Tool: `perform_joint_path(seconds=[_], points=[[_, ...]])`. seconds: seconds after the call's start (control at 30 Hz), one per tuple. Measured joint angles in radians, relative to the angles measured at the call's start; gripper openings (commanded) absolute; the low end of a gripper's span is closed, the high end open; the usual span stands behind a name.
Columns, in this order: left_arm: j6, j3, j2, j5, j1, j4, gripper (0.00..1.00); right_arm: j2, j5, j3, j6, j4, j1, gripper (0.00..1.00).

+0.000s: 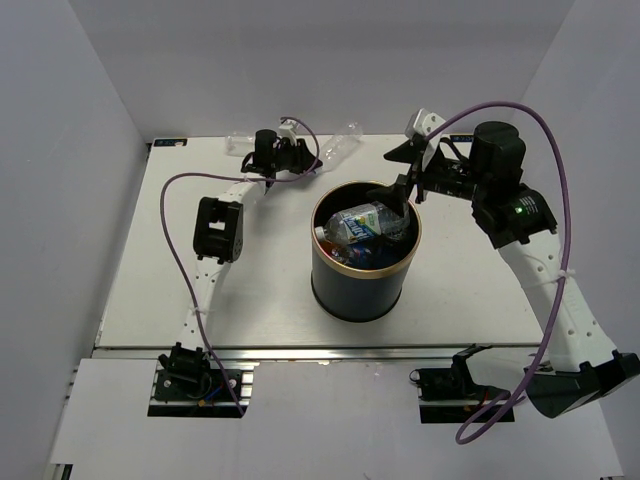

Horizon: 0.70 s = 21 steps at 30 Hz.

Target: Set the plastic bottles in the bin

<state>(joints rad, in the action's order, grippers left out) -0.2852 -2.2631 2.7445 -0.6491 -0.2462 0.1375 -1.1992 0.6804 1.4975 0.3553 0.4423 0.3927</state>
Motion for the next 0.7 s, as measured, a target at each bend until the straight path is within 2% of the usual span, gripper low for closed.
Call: perform_joint_path(seconds=[0.13,0.33,0.53,0.7], points=[[-0.003,0.056,-0.034,0.006,0.0,0.008,0.0,0.01,-0.005,-0.002,-0.013,-0.002,0.0,0.88],[-0.014,0.235,-0.19,0.029,0.0,0.016,0.0,0.029,-0.005,-0.029,-0.04,-0.035,0.0,0.88],[-0.036,0.448,-0.497,0.124,0.0,0.044,0.0,0.077,-0.04,-0.148,-0.143,-0.194,0.0,0.88],[-0.047,0.533,-0.77,0.179,0.0,0.08,0.0,0.087,-0.105,-0.186,-0.235,-0.286,0.0,0.88]])
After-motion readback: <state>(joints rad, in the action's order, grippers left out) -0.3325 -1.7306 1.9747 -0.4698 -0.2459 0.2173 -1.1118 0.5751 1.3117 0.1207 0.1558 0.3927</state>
